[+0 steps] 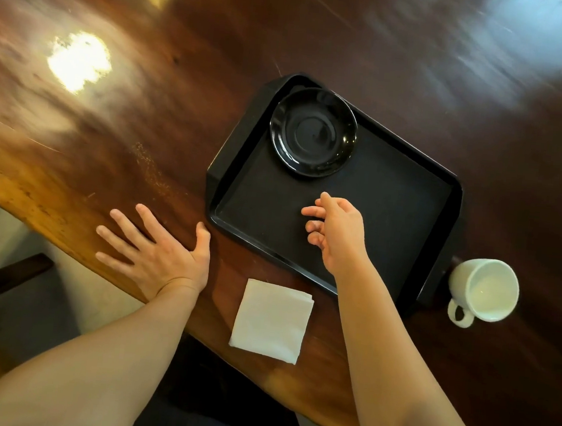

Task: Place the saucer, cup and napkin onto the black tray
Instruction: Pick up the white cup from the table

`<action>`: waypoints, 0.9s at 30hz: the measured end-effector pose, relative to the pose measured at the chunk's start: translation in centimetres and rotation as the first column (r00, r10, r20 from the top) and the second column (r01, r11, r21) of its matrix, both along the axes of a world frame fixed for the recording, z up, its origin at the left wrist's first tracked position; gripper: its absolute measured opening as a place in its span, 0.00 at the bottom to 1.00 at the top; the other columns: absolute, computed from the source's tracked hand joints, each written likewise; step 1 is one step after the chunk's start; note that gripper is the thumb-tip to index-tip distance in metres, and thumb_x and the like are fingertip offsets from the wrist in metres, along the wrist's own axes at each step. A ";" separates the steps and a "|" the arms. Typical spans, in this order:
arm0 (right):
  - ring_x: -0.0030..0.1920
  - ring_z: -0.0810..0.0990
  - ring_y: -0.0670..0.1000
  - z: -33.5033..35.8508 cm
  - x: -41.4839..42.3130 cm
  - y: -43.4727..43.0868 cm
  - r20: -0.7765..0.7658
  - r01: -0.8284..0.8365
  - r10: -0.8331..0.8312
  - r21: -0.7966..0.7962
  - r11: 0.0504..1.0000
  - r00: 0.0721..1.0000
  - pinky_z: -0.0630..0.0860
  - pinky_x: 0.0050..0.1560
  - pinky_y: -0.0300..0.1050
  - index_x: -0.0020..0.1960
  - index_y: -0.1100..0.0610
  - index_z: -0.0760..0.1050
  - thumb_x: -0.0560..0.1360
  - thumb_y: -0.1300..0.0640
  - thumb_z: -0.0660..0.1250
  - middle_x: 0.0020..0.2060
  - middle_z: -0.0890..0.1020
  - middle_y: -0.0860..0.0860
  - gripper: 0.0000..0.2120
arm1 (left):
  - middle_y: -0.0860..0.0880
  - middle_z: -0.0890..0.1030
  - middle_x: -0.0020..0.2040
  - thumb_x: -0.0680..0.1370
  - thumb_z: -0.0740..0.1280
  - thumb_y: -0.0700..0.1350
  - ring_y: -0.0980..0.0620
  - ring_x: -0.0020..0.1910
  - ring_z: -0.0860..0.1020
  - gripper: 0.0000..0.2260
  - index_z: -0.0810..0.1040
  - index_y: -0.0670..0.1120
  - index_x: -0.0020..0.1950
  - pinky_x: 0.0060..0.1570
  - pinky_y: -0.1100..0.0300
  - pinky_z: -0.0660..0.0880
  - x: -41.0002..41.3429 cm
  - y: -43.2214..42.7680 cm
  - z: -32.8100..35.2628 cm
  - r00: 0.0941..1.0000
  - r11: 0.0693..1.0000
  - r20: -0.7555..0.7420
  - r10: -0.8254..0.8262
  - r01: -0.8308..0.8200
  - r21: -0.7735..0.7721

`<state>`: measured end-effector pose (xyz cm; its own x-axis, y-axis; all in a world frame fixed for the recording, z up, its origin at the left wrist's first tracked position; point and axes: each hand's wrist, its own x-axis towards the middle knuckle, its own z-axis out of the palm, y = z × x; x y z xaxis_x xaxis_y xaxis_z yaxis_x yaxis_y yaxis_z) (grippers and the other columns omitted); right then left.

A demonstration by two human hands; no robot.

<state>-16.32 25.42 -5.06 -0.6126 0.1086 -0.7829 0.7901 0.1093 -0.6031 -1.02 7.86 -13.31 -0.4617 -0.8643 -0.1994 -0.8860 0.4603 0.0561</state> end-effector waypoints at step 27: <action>0.30 0.75 0.49 2.7 11.6 16.0 -0.103 0.207 -0.190 0.192 0.959 0.976 0.71 0.27 0.39 0.59 0.57 0.73 0.84 0.54 0.61 0.46 0.83 0.58 0.08 | 0.38 0.48 0.84 0.79 0.57 0.69 0.33 0.82 0.46 0.43 0.50 0.45 0.85 0.79 0.34 0.44 1.7 2.5 1.2 0.997 0.997 -0.029 -0.066 0.067 0.039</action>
